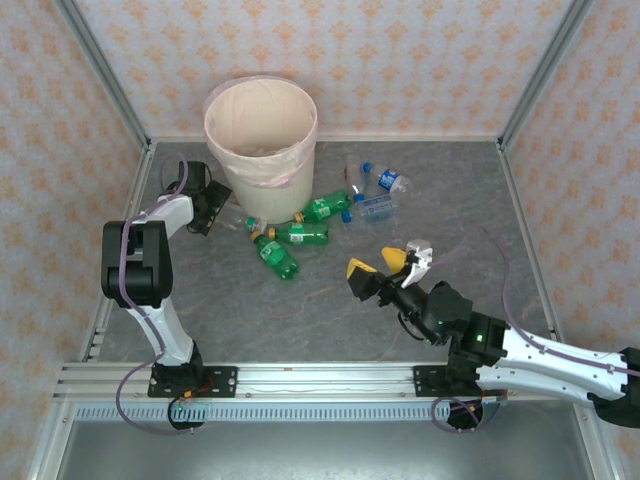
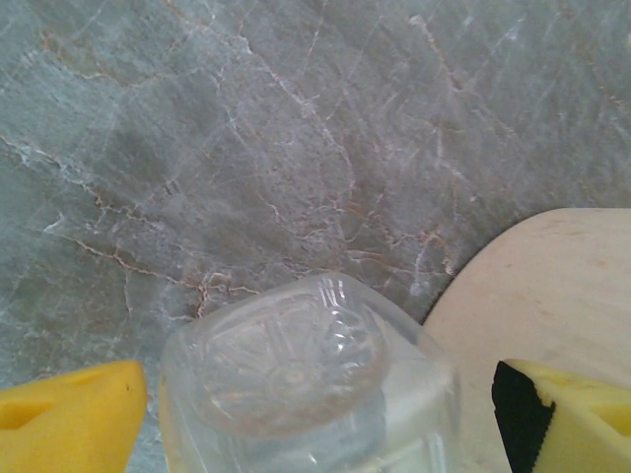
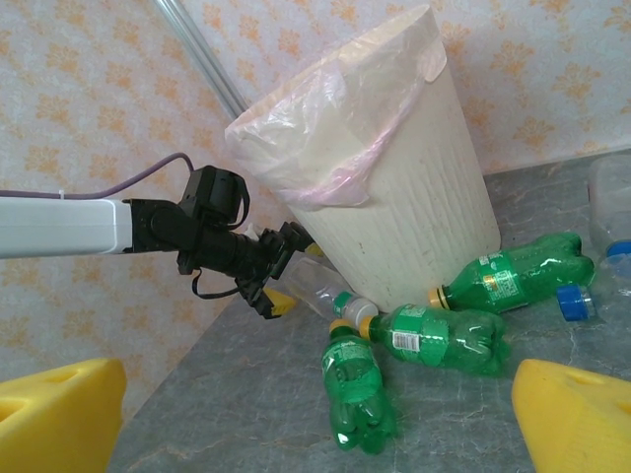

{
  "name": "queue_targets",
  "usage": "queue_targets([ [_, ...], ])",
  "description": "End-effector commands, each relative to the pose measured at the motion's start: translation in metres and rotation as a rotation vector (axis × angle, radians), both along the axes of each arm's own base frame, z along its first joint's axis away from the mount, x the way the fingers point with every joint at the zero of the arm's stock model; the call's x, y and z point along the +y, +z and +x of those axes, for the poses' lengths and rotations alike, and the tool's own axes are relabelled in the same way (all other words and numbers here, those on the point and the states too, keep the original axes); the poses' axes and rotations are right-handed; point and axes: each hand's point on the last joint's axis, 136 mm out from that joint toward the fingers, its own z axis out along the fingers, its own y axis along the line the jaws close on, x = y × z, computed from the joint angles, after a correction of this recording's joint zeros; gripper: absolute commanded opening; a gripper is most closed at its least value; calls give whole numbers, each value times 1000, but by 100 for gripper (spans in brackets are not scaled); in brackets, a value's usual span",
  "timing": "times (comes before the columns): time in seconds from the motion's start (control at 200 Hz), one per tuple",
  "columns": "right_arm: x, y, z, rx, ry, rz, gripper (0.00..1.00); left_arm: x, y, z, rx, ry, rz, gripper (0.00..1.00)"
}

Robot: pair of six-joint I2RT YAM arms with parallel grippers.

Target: Put the plastic bottles in the bin

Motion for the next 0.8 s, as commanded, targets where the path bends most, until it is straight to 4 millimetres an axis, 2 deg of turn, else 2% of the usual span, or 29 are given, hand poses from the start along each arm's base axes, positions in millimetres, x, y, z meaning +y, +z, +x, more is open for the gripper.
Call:
queue_targets([
  [0.0, 4, -3, -2, 2, 19, -2, 100, 0, -9, -2, 17, 8, -25, 92],
  [0.195, 17, -7, -5, 8, 69, -40, 100, -3, -14, -6, 19, -4, -35, 84],
  [0.31, 27, -11, -6, 18, 96, -66, 100, -2, -12, -7, 11, -5, -32, 72],
  [0.435, 32, -14, -5, 26, 106, -77, 100, 0, -6, -10, -2, 3, -32, 65],
  [0.796, 40, -15, -5, 40, 120, -86, 100, 16, 25, -22, -91, 76, -24, 64],
])
